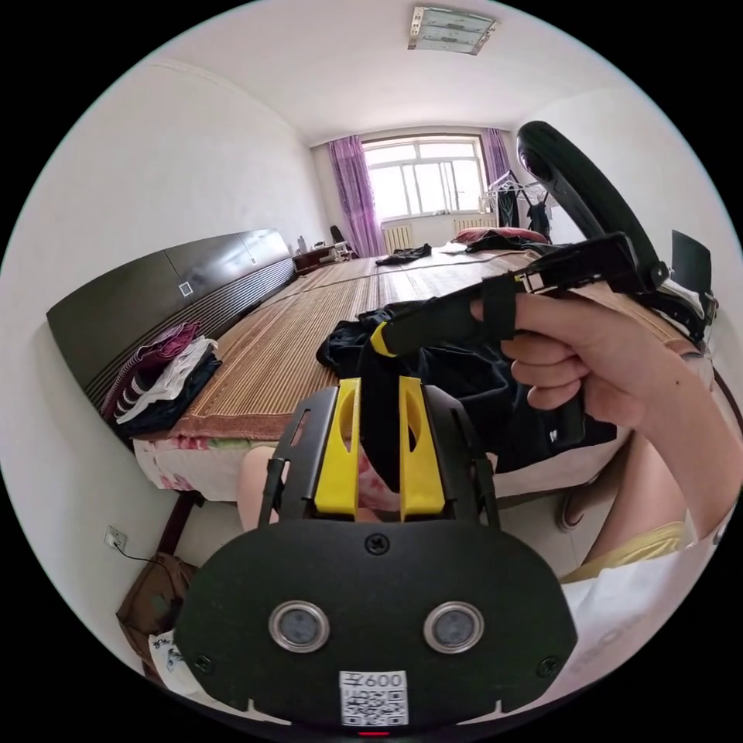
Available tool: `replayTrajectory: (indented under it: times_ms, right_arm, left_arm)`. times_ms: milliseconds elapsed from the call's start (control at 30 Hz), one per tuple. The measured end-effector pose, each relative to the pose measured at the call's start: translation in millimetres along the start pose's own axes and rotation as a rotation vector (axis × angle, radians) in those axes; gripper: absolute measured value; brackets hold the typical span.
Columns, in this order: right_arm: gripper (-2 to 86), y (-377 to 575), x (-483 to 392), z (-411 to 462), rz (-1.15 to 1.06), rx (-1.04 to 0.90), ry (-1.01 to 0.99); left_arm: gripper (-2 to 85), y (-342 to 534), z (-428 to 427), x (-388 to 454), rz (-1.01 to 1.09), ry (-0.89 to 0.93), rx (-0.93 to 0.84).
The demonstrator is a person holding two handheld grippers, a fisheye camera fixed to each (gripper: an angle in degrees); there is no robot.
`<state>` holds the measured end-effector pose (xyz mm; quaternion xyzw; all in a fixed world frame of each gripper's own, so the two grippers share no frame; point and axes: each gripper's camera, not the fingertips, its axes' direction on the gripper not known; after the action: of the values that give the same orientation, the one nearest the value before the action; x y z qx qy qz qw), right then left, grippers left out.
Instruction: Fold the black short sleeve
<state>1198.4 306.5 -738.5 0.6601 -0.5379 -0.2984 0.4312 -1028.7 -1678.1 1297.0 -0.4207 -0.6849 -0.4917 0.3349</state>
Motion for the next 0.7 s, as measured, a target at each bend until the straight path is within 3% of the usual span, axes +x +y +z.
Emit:
replayTrajectory:
  times_ms: [700]
  right_arm:
    - [-0.9,-24,-75,-33,-0.051,-0.006,-0.007]
  left_arm:
    - [1.8,31,11,40,-0.047,-0.087,-0.129]
